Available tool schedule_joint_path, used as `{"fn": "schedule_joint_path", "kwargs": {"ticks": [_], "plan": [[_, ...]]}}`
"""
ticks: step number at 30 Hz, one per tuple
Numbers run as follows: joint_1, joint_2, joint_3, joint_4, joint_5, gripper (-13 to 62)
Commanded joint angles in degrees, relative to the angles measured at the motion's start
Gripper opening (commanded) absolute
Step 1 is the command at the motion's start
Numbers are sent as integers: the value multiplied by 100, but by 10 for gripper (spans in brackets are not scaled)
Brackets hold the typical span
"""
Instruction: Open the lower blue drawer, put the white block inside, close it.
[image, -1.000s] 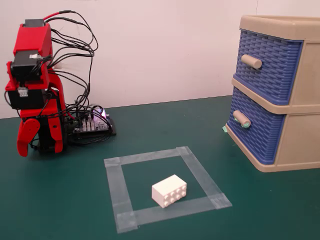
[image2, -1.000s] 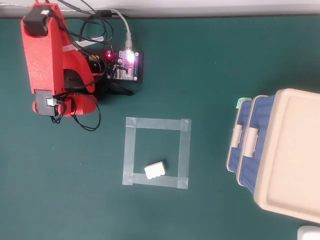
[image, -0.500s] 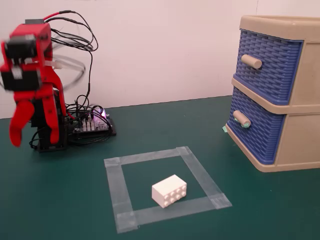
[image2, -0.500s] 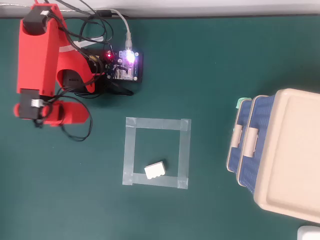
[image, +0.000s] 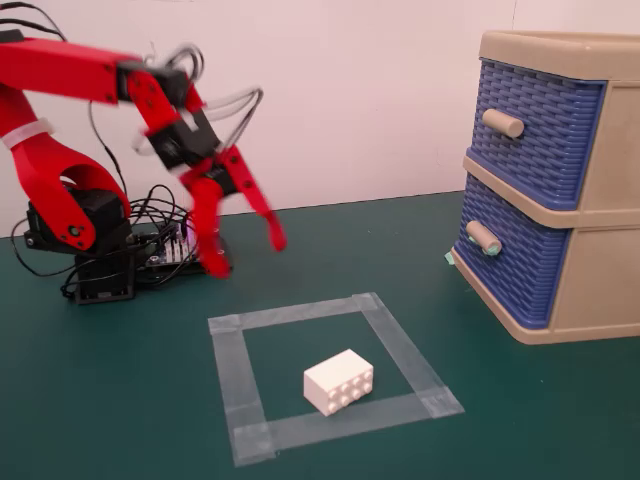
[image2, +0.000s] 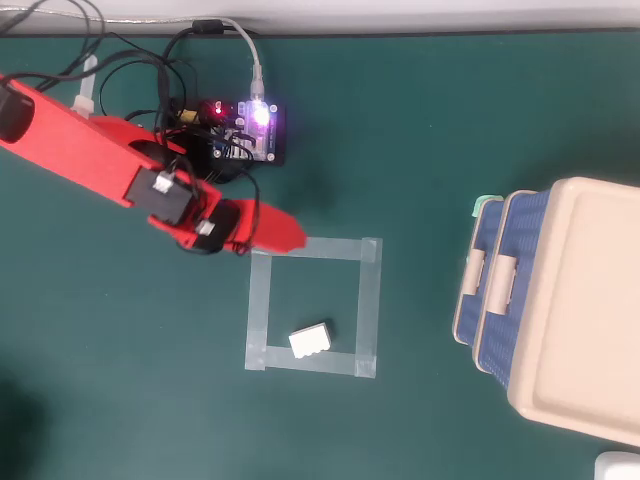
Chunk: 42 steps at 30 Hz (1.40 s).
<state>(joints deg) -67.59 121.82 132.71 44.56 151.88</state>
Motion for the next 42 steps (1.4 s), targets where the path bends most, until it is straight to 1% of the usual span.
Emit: {"fn": "schedule_joint_path", "kwargs": {"ticks": [1, 3, 5, 7, 9, 11, 13, 17, 21, 24, 27, 33, 38, 42], "plan": [[-325, -79, 580, -2663, 448, 335], [-554, -378, 1213, -4482, 475, 335], [-791, -1099, 1415, -6223, 659, 334], [-932, -1942, 1354, -7339, 1037, 333], [-967, -2865, 729, -8227, 1380, 332], [-976, -3691, -44, -8613, 1459, 327], [-976, -4509, -1037, -8736, 1477, 323], [-967, -5440, -2487, -8719, 1503, 313], [-967, -5695, -3138, -8657, 1521, 307], [-976, -5924, -3480, -8534, 1573, 278], [-1081, -6082, -3665, -8411, 1652, 272], [-1301, -6311, -4061, -8174, 1661, 192], [-1371, -6645, -4790, -7699, 1670, 140], [-1371, -6970, -5273, -7532, 1670, 133]]}}
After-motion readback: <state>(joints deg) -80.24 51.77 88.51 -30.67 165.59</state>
